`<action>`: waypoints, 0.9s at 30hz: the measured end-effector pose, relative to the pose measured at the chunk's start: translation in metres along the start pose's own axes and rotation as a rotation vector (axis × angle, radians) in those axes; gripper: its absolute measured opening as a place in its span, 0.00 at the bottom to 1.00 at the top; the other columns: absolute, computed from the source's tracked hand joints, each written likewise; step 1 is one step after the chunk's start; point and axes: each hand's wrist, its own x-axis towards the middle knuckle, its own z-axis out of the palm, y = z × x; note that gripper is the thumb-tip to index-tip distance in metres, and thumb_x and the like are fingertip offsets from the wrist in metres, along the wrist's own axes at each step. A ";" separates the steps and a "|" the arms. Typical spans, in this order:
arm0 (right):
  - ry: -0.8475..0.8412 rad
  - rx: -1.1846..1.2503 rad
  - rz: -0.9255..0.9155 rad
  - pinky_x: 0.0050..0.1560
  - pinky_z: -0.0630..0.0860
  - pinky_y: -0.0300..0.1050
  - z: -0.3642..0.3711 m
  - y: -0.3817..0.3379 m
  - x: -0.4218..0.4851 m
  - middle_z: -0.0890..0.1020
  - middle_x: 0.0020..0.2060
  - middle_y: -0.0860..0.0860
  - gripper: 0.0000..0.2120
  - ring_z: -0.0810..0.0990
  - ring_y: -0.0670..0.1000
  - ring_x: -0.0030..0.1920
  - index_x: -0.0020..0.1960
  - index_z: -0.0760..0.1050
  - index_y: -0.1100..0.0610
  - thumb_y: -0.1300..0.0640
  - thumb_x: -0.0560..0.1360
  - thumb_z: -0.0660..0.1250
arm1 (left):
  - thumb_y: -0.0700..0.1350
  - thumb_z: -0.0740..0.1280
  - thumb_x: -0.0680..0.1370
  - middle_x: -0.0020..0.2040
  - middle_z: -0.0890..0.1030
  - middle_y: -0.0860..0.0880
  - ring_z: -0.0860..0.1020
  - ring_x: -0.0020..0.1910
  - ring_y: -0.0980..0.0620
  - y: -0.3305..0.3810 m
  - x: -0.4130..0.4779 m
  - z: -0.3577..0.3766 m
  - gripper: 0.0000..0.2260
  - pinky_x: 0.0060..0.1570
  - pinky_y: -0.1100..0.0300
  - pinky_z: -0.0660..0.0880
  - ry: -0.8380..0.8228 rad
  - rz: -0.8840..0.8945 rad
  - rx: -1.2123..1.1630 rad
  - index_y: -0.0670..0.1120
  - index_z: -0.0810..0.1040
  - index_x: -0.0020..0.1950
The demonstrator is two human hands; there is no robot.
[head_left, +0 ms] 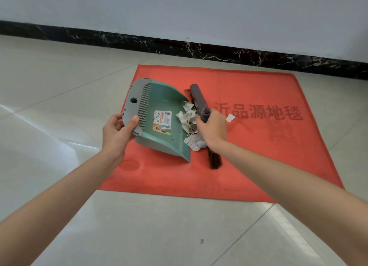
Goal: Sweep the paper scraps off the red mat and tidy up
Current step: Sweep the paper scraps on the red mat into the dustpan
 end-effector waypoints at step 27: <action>-0.028 0.196 -0.104 0.43 0.78 0.52 0.026 -0.056 -0.034 0.83 0.42 0.56 0.10 0.81 0.58 0.43 0.51 0.78 0.61 0.57 0.73 0.67 | 0.38 0.68 0.77 0.53 0.81 0.44 0.82 0.45 0.54 -0.022 0.004 -0.009 0.10 0.43 0.60 0.81 0.030 -0.202 -0.205 0.41 0.74 0.58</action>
